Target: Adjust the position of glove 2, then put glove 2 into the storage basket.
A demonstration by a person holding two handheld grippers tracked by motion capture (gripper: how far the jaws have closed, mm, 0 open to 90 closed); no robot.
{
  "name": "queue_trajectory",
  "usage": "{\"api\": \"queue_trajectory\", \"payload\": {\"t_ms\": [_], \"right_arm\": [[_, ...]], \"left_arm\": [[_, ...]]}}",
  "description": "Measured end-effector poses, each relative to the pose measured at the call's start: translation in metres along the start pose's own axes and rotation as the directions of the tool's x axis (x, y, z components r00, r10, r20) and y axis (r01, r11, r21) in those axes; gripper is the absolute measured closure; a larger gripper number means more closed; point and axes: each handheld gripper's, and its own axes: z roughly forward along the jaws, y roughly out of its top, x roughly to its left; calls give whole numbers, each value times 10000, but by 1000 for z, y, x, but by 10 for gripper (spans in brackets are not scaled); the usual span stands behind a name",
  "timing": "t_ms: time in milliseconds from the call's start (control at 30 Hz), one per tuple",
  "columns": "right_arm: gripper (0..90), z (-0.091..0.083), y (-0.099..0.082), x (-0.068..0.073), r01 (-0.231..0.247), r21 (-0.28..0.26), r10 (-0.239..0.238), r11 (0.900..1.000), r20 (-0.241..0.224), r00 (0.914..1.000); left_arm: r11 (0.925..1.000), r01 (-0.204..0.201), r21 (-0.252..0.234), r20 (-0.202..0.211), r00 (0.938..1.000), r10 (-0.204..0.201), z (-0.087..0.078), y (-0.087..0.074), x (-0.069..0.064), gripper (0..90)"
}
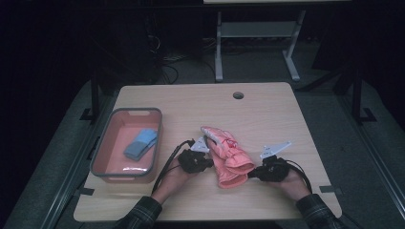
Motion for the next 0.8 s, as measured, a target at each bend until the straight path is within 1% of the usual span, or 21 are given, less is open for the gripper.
{"api": "queue_trajectory", "payload": {"t_ms": [33, 67, 167, 300, 367, 567, 667, 733, 767, 800], "right_arm": [[900, 1, 0, 2, 47, -1, -47, 10000, -90, 9999], [900, 2, -1, 4, -11, -10, 11, 10000, -231, 9997], [900, 6, -1, 13, 125, 64, -122, 9999, -454, 9989], [900, 9, 0, 23, 422, 113, -415, 9990, -618, 9972], [900, 11, 1, 27, 574, 187, -561, 9982, -642, 9964], [900, 17, 4, 34, 744, 316, -719, 9967, -729, 9947], [900, 16, 3, 33, 836, 424, -811, 9956, -589, 9950], [900, 13, 2, 31, 765, 380, -747, 9963, -466, 9961], [900, 11, 1, 30, 709, 348, -696, 9969, -382, 9968], [900, 8, 0, 29, 678, 374, -668, 9970, -291, 9973]], "left_arm": [[10000, -15, 4, -13, 10000, 15, 0, 0, 0, 895], [10000, 32, -37, -13, 10000, -32, 0, -1, 0, 895], [9999, 78, -65, 21, 10000, -78, 0, -1, 1, 895], [9999, 110, -53, 86, 9999, -110, 1, -1, 1, 895], [10000, -2, -65, 67, 10000, 2, 1, -1, 1, 895], [10000, -24, -94, 81, 10000, 24, 0, -1, 1, 894], [9999, -22, -137, 70, 10000, 23, -2, -1, 1, 878], [9998, -127, -144, 27, 9999, 128, -13, 0, 1, 853], [9996, -54, -268, 9, 10000, 55, -17, 0, -1, 836], [9995, -140, -285, -14, 9999, 139, -24, -1, -2, 816]]}}
